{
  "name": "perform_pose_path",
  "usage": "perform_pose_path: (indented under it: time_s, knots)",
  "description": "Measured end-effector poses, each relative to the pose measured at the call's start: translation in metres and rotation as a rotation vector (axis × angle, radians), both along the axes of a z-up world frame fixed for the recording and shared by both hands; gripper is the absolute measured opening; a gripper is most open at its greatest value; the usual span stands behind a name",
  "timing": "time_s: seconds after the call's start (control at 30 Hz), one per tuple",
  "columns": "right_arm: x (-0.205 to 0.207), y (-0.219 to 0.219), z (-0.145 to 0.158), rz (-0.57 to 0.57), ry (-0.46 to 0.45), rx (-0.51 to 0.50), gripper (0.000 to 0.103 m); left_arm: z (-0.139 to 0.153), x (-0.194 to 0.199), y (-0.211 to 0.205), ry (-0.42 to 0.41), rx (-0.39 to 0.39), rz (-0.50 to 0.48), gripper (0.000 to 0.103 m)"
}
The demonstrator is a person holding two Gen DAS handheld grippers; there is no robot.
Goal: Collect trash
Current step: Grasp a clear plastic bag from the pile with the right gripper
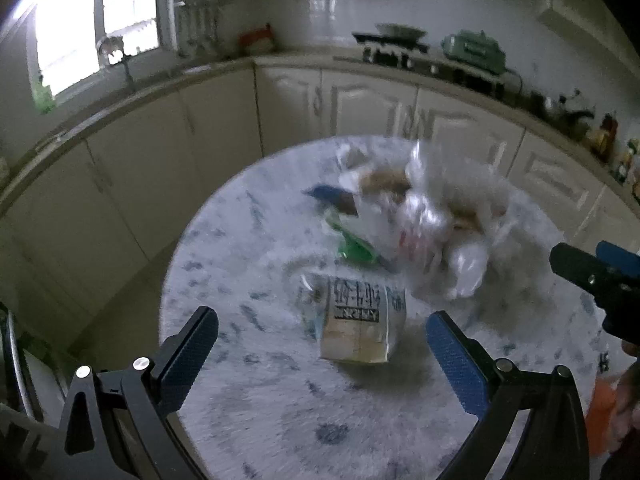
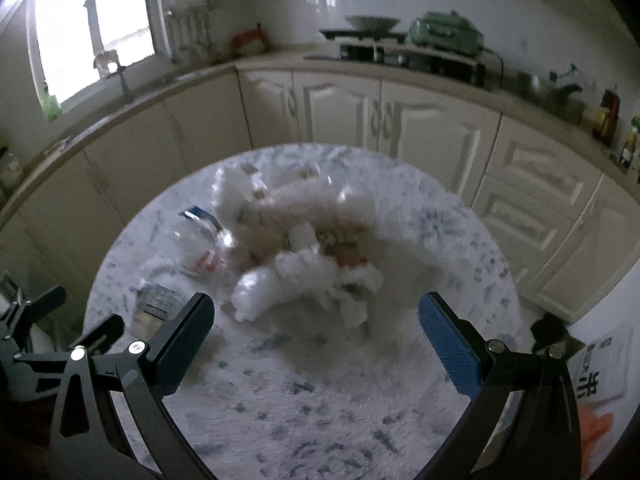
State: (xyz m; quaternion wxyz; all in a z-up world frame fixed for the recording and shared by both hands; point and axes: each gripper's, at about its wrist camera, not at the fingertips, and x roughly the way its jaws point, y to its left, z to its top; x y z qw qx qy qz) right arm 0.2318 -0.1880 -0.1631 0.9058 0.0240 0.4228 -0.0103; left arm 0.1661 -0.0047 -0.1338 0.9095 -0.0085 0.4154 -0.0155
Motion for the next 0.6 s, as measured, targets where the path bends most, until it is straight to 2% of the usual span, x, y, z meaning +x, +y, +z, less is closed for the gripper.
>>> perform_pose_path:
  time_s: [0.2, 0.4, 0.6]
  knots:
    - [0.014, -0.005, -0.023, -0.006, 0.058, 0.015, 0.103, -0.041, 0.040, -0.012, 0.059, 0.029, -0.009, 0.102]
    - [0.030, -0.009, -0.039, 0.007, 0.086, 0.048, 0.103, -0.068, 0.065, -0.023, 0.101, 0.065, -0.017, 0.101]
    - [0.053, -0.008, -0.049, 0.026, 0.089, 0.096, 0.102, -0.082, 0.079, -0.018, 0.116, 0.017, -0.024, 0.083]
